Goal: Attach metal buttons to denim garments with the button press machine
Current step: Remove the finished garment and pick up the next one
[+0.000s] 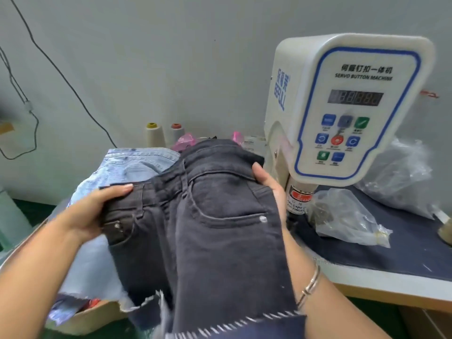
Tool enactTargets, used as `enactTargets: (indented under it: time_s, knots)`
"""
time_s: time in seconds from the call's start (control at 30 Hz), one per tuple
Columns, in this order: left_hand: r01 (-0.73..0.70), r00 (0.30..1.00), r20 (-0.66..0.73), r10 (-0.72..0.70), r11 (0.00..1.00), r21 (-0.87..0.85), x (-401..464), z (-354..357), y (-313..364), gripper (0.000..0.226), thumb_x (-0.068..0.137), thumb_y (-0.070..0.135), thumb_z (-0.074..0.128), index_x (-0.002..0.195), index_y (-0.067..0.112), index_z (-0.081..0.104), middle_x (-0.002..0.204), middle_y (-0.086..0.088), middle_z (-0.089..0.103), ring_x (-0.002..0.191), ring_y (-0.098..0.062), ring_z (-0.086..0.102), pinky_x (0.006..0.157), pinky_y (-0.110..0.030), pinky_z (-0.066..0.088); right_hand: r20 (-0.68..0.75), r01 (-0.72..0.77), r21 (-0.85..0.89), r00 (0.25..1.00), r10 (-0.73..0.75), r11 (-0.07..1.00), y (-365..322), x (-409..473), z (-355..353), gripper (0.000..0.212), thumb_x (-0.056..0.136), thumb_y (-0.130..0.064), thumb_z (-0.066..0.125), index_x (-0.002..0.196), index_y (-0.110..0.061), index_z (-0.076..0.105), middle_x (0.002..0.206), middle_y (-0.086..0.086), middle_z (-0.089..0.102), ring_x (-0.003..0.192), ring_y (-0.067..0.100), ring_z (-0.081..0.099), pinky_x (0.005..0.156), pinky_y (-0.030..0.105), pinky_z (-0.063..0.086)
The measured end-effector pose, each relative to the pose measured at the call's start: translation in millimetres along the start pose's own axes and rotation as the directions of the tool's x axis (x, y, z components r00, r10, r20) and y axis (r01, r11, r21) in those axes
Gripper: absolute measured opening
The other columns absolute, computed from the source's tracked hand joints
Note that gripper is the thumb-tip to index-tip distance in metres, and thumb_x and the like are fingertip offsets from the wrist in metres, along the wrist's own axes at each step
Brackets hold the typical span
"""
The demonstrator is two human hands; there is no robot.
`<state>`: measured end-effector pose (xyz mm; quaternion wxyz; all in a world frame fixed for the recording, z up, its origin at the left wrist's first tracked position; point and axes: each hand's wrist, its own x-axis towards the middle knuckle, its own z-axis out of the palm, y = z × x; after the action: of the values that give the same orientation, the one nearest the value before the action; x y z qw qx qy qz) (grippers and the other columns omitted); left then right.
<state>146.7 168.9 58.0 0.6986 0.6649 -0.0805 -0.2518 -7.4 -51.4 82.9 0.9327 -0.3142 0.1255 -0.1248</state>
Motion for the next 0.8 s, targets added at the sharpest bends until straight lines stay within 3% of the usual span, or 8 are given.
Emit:
enactTargets:
  time_s: [0.1,0.23,0.27,0.33,0.43,0.53,0.67,0.8]
  knots:
    - [0.04,0.987,-0.158,-0.023,0.994,0.104,3,-25,20,0.034,0.066,0.022,0.07,0.095,0.004,0.069,0.078,-0.01,0.075,0.057,-0.019,0.071,0.048,-0.031,0.057,-0.23,-0.058,-0.082,0.972,0.038,0.995,4,9,-7,0.029,0.089,-0.027,0.053,0.093,-0.002,0.068,0.096,0.018,0.069,0.084,0.033,0.064,0.09,0.042,0.048]
    - [0.063,0.973,-0.232,-0.009,0.973,0.224,8,-8,34,0.024,0.083,0.027,0.07,0.09,0.004,0.065,0.067,-0.008,0.073,0.052,-0.017,0.069,0.046,-0.028,0.056,-0.374,-0.035,-0.096,0.927,-0.004,0.995,7,18,2,0.03,0.092,-0.027,0.055,0.075,-0.003,0.063,0.055,0.012,0.068,0.042,0.024,0.064,0.038,0.024,0.05]
    - [0.05,0.971,-0.239,0.007,0.971,0.233,9,3,35,0.026,0.086,0.03,0.068,0.091,0.005,0.065,0.07,-0.007,0.074,0.058,-0.018,0.07,0.053,-0.028,0.057,-0.329,-0.049,-0.101,0.944,0.013,0.994,12,18,13,0.032,0.093,-0.03,0.054,0.077,-0.004,0.064,0.057,0.012,0.069,0.043,0.024,0.065,0.037,0.025,0.05]
    - [0.003,0.984,-0.172,0.039,0.972,0.235,3,32,38,0.032,0.088,0.038,0.065,0.096,0.007,0.067,0.086,-0.008,0.075,0.076,-0.021,0.071,0.073,-0.034,0.058,-0.153,-0.07,-0.179,0.987,0.042,0.981,31,17,40,0.037,0.092,-0.042,0.053,0.101,-0.01,0.069,0.091,0.014,0.074,0.078,0.026,0.073,0.069,0.036,0.059]
    - [-0.106,0.993,0.067,0.092,0.963,0.248,-15,82,37,0.046,0.083,0.052,0.061,0.105,0.012,0.07,0.096,-0.002,0.076,0.091,-0.019,0.072,0.079,-0.035,0.059,-0.044,0.086,-0.47,0.992,-0.121,0.878,62,13,62,0.08,0.079,-0.066,0.05,0.147,-0.027,0.034,0.149,0.004,0.041,0.136,0.02,0.04,0.113,0.049,0.029]
    - [-0.22,0.973,0.144,0.181,0.918,0.331,-31,104,35,0.035,0.08,0.041,0.074,0.109,0.025,0.065,0.095,0.008,0.075,0.09,-0.007,0.071,0.08,-0.029,0.055,0.101,0.218,-0.568,0.976,-0.196,0.793,73,11,62,0.097,0.068,-0.079,0.041,0.149,-0.026,0.031,0.155,-0.001,0.031,0.142,0.016,0.029,0.117,0.047,0.021]
    - [-0.274,0.947,0.229,0.223,0.936,0.222,-36,75,43,0.042,0.081,0.002,0.065,0.121,0.016,0.06,0.108,-0.008,0.072,0.097,-0.021,0.07,0.08,-0.032,0.059,0.285,0.21,-0.354,0.952,-0.109,0.911,66,6,43,0.051,0.08,-0.069,0.038,0.117,-0.04,0.06,0.12,-0.024,0.062,0.115,-0.007,0.054,0.098,0.016,0.043]
    - [-0.316,0.94,0.164,0.298,0.944,0.097,-12,33,94,0.042,0.074,0.006,0.06,0.115,0.012,0.064,0.099,-0.007,0.075,0.079,-0.016,0.073,0.06,-0.024,0.058,0.309,0.362,-0.68,0.93,-0.199,0.637,53,9,26,0.039,0.08,-0.064,0.041,0.119,-0.067,0.038,0.154,-0.03,0.01,0.141,-0.009,0.002,0.12,0.043,0.002]
